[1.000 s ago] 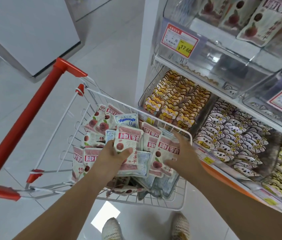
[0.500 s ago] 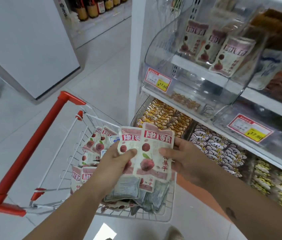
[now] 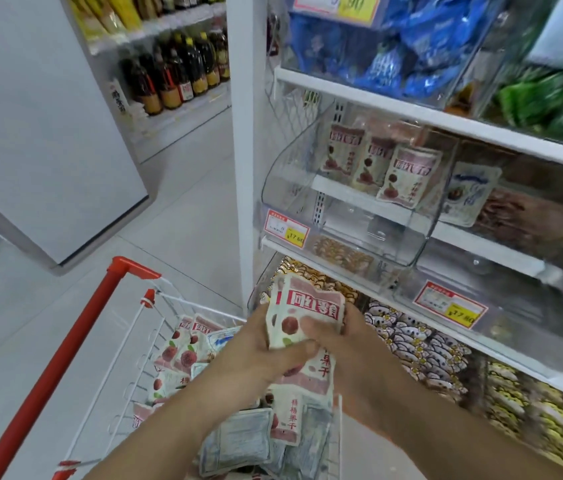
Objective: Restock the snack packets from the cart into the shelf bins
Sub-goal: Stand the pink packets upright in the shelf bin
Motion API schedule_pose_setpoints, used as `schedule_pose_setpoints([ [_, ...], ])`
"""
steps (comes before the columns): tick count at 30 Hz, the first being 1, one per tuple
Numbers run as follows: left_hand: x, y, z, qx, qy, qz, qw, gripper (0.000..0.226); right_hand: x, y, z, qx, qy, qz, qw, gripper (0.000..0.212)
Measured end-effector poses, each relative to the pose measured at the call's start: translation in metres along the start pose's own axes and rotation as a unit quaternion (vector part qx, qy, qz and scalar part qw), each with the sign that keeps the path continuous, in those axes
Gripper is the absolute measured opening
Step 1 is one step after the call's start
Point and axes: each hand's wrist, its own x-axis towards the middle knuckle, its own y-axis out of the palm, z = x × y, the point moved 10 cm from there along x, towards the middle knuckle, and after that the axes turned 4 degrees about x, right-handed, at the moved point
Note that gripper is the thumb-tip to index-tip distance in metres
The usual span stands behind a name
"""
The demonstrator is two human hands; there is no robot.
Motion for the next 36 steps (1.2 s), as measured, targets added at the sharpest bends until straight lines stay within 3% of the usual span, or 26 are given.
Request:
schedule_pose_setpoints([
  [6,0.028,-0.014,-0.046,-0.024,0.085,-0.038,0.995,0.037,-0.006,0.019,0.07,0.025,-0.058,0.047,0.997,0.04],
  [12,0.061,-0.013,-0.1,0.019,0.148,0.009,0.989,0.036,0.008,0.02,0.112,0.038,-0.047,0.04,0.997,0.042],
  [18,0.096,-0.023,-0.142,0.168,0.227,-0.006,0.959,0.032,0.041,0.01,0.146,0.047,-0.098,-0.023,0.994,0.033],
  [21,0.115,-0.034,-0.153,0.305,0.25,-0.07,0.916,0.029,0.069,-0.017,0.162,0.045,-0.131,-0.111,0.984,0.031],
  [23,0.13,-0.037,-0.15,0.402,0.241,-0.08,0.88,0.039,0.087,-0.033,0.173,0.021,-0.145,-0.166,0.975,0.026],
  [26,0.138,-0.04,-0.147,0.562,0.261,-0.104,0.777,0.041,0.119,-0.045,0.184,-0.054,-0.161,-0.217,0.961,0.018],
  [28,0.138,-0.042,-0.148,0.59,0.328,-0.118,0.729,0.033,0.148,-0.052,0.188,-0.121,-0.158,-0.25,0.948,0.035],
  [30,0.138,-0.044,-0.141,0.584,0.394,-0.13,0.698,0.027,0.177,-0.056,0.187,-0.19,-0.141,-0.263,0.935,0.055],
  [33,0.142,-0.045,-0.121,0.574,0.45,-0.131,0.672,0.028,0.209,-0.058,0.189,-0.253,-0.113,-0.287,0.917,0.027],
  [36,0.144,-0.044,-0.114,0.55,0.478,-0.12,0.674,0.025,0.243,-0.06,0.199,-0.246,-0.16,-0.273,0.916,0.045],
])
